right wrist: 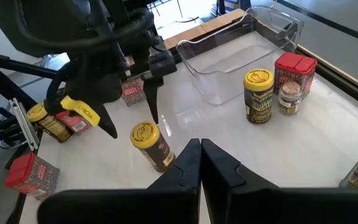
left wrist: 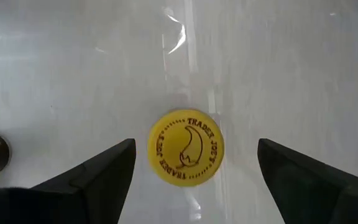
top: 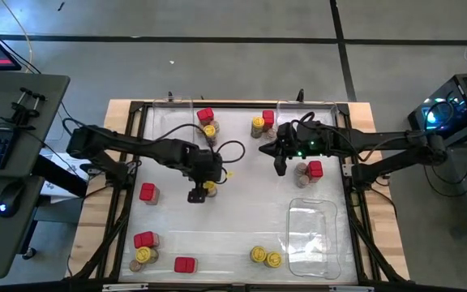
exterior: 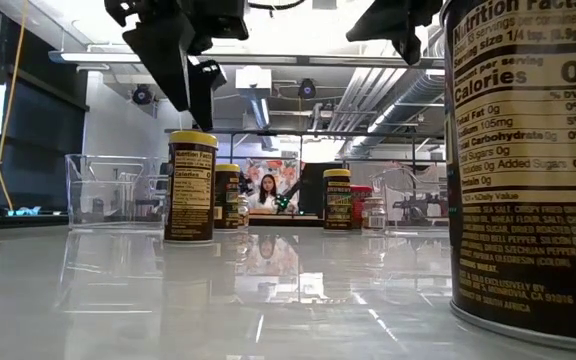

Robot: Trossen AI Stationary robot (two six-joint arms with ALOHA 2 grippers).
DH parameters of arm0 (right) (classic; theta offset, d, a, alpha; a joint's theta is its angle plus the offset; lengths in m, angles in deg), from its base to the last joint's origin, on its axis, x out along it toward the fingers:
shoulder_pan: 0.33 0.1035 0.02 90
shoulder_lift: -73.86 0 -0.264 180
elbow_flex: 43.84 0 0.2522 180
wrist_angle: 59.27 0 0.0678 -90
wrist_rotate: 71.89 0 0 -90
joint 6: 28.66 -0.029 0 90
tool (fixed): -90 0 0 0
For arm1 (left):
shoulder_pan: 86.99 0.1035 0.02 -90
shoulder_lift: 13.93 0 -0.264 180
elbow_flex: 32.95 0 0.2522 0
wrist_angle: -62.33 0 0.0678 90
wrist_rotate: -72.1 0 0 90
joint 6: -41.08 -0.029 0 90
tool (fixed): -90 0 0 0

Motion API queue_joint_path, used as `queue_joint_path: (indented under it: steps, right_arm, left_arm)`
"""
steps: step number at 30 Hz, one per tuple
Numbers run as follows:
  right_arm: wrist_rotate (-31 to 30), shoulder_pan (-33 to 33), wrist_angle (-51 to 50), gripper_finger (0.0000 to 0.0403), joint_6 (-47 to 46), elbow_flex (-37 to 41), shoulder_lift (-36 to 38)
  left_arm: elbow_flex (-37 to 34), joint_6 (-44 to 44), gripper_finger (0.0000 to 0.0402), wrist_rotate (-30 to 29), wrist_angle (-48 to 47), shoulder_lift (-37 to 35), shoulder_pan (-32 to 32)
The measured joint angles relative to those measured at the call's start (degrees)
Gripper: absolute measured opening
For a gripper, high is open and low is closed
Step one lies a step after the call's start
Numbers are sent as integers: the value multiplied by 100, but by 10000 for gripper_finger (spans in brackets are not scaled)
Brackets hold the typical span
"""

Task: Sort spices by type
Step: Put the yellow seasoning bottle into the top left transparent bin

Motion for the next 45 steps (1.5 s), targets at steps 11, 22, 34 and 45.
queue_joint_path:
  steps: [11,22,34,45]
  right_arm:
    - [-5,1,1,0,14,0,0]
    - [-90,0,1,0,27,0,0]
    - [-90,-2,10,0,46,0,0]
    - [-204,-4,71,0,29,0,0]
  left_arm:
    - [-8,8,322,-241,19,817,2]
    - [-13,741,189,-273,-12,848,83]
    - [-9,1379,189,-926,-580,-1434,1402]
    - [-2,1059,189,-1338,-1439,-2003,4597]
